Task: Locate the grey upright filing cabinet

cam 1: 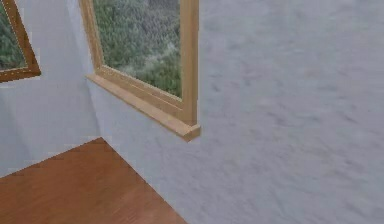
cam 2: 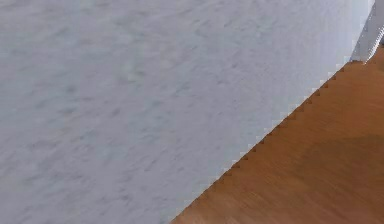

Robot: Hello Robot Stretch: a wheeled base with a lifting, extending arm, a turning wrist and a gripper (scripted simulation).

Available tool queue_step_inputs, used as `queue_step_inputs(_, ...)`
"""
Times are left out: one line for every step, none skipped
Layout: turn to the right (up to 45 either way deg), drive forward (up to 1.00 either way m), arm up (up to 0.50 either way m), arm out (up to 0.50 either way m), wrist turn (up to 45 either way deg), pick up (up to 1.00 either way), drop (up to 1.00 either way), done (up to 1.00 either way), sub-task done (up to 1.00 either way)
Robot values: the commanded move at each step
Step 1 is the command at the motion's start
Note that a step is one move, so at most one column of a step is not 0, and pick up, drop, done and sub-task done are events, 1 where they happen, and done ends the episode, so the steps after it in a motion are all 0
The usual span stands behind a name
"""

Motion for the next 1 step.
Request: queue_step_inputs(-42.0, 0.0, 0.0, 0.0, 0.0, 0.0, 0.0, 0.0, 0.0)
